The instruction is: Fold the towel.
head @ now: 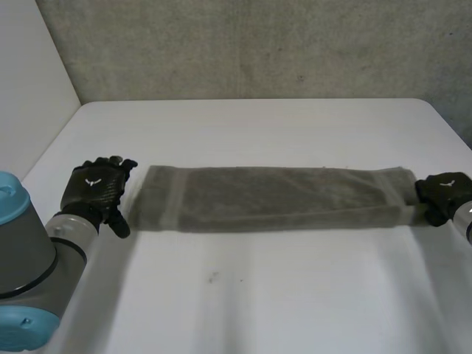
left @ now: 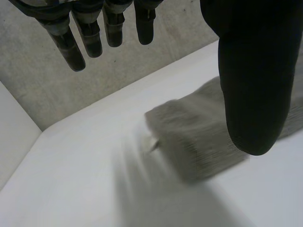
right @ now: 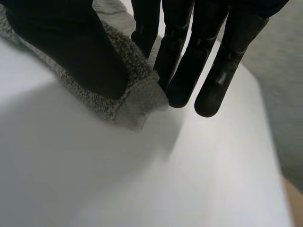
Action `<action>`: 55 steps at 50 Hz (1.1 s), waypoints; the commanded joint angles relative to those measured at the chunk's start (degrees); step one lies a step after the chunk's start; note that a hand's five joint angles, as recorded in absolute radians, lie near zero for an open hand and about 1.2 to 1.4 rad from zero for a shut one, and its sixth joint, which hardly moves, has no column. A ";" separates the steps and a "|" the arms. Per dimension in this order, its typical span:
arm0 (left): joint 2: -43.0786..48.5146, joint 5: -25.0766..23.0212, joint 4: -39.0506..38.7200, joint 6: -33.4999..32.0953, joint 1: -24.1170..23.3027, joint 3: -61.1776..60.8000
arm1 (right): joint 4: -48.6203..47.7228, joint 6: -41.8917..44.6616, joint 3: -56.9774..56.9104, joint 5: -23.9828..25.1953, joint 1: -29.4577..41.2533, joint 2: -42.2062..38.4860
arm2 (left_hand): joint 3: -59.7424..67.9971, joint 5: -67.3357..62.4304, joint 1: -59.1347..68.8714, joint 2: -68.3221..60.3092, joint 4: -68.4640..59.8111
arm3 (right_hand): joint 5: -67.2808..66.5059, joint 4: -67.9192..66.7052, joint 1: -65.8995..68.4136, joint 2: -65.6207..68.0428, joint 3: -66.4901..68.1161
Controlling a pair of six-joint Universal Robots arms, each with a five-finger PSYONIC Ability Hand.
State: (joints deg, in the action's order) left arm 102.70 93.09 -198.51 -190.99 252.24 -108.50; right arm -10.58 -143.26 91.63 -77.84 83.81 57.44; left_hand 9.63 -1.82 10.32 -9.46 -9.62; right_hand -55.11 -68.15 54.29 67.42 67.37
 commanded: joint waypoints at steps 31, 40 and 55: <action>-0.31 -0.02 -0.12 0.01 0.53 -1.02 | -14.82 3.60 -7.70 -1.17 43.89 -0.22 | 0.37 1.82 -0.32 -0.54 -0.38 | -14.89 -11.85 25.71 12.58 12.63; 0.31 -0.02 -1.44 0.01 0.53 -1.19 | -14.55 6.41 -9.28 -0.37 51.98 -11.11 | 0.37 1.82 -0.32 -0.54 -0.38 | -6.79 -3.75 17.61 4.48 4.53; -0.04 -0.63 -1.88 -0.08 -1.92 0.65 | -13.59 -13.59 -1.21 -7.06 41.36 8.19 | 0.37 1.82 -0.32 -0.54 -0.38 | 55.11 58.15 -44.29 -57.42 -57.37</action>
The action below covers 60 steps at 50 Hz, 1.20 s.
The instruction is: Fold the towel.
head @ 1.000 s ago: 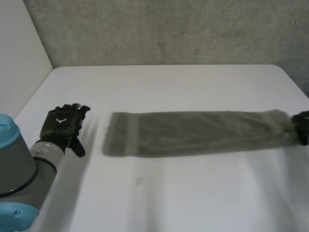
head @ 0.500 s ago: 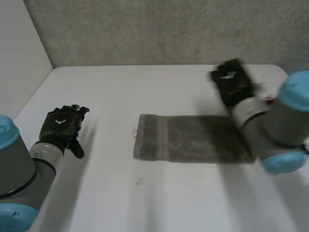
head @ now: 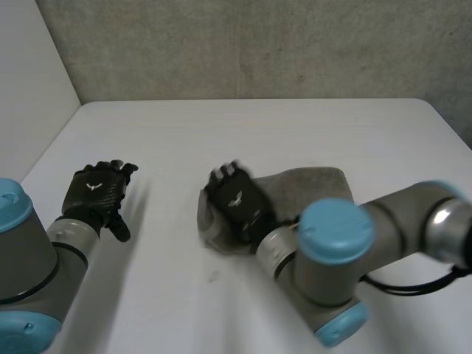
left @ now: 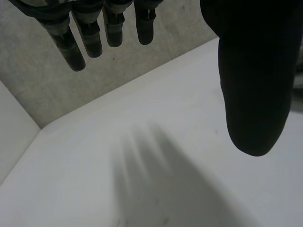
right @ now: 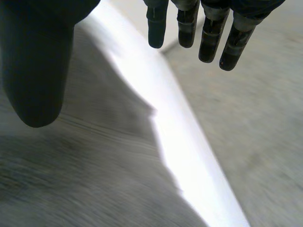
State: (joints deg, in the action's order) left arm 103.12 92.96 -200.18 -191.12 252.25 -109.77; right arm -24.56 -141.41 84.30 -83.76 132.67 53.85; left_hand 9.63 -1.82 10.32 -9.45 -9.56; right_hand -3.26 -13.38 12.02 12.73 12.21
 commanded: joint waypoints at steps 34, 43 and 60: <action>20.20 0.73 7.43 5.76 -17.58 26.19 | 1.71 -8.89 16.62 -0.35 -27.38 9.78 | 1.26 0.93 0.57 -1.44 -1.33 | -66.74 -66.62 67.98 67.27 67.79; 15.90 5.39 7.70 5.93 -15.39 21.45 | 1.71 -14.49 7.82 0.09 -11.94 9.87 | 0.58 1.61 -0.11 -0.76 -0.66 | -66.74 -66.62 67.98 67.27 67.79; 10.61 5.74 7.70 7.25 -10.37 16.69 | 1.45 -17.93 1.66 6.77 3.73 -3.32 | 1.09 1.10 0.40 -1.27 -1.16 | -58.39 -58.27 59.63 58.92 59.44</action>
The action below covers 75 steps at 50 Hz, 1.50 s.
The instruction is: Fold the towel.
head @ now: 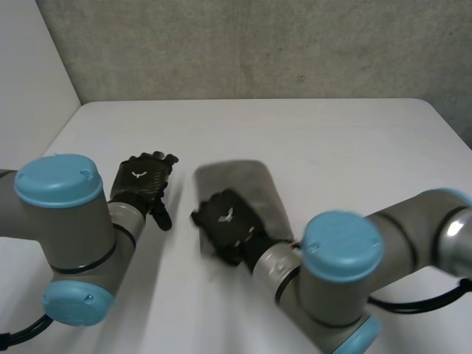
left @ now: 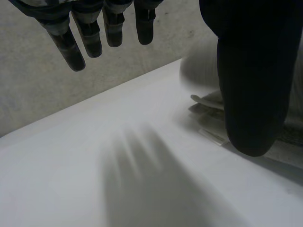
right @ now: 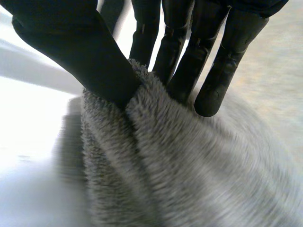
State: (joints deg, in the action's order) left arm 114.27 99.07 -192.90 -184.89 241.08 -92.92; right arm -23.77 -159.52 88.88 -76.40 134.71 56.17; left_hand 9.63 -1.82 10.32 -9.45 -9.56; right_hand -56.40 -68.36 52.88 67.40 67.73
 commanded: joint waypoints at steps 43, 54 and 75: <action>14.40 -2.92 15.45 13.33 -6.15 18.91 | 21.66 -12.22 -18.39 -3.05 -14.74 -8.45 | 1.59 0.60 0.90 -1.77 -1.66 | 56.40 58.36 -42.88 -57.40 -57.73; -0.63 -3.00 23.36 9.64 -2.37 23.75 | 21.66 -11.17 -17.34 -7.98 -18.69 7.46 | 0.92 1.27 0.23 -1.10 -0.99 | 56.40 58.36 -42.88 -57.40 -57.73; -17.59 -8.28 32.32 10.08 8.88 22.51 | 21.49 -12.05 -13.64 -10.79 -21.77 21.61 | 0.41 1.78 -0.28 -0.59 -0.48 | 56.40 58.36 -42.88 -57.40 -57.73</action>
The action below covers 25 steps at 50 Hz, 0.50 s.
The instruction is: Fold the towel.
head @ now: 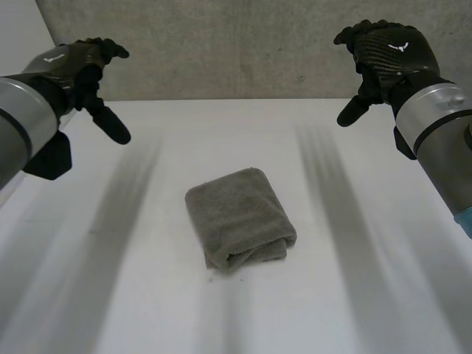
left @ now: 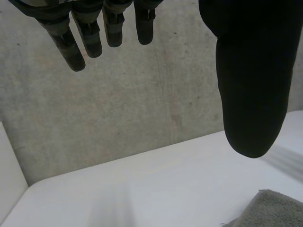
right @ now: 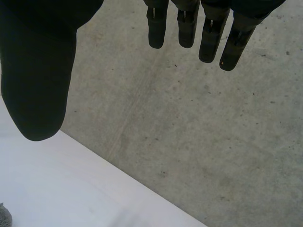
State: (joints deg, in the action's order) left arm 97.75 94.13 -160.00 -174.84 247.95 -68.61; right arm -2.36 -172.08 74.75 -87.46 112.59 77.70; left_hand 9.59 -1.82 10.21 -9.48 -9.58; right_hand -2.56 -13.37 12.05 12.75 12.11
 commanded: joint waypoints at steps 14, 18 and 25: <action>-1.07 -5.01 -2.25 -0.06 2.10 -3.99 | -0.10 1.31 1.27 0.10 0.79 0.44 | 0.46 1.78 -0.16 -0.57 -0.47 | 2.56 3.37 -2.05 -2.75 -2.11; -1.07 -5.01 -2.25 -0.06 2.27 -4.42 | -0.10 1.31 1.45 0.10 0.97 0.52 | 0.41 1.82 -0.21 -0.52 -0.42 | 2.56 3.37 -2.05 -2.75 -2.11; -0.98 -5.01 -2.78 -0.15 1.83 -5.04 | -0.10 1.75 1.89 0.18 1.06 0.52 | 0.46 1.78 -0.16 -0.57 -0.47 | 2.56 3.37 -2.05 -2.75 -2.11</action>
State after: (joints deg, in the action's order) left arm 96.71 89.06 -162.42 -174.91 250.11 -73.17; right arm -2.46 -170.72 76.32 -87.35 113.56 78.23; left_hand 9.59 -1.83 10.21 -9.43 -9.57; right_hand -2.56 -13.37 12.05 12.75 12.11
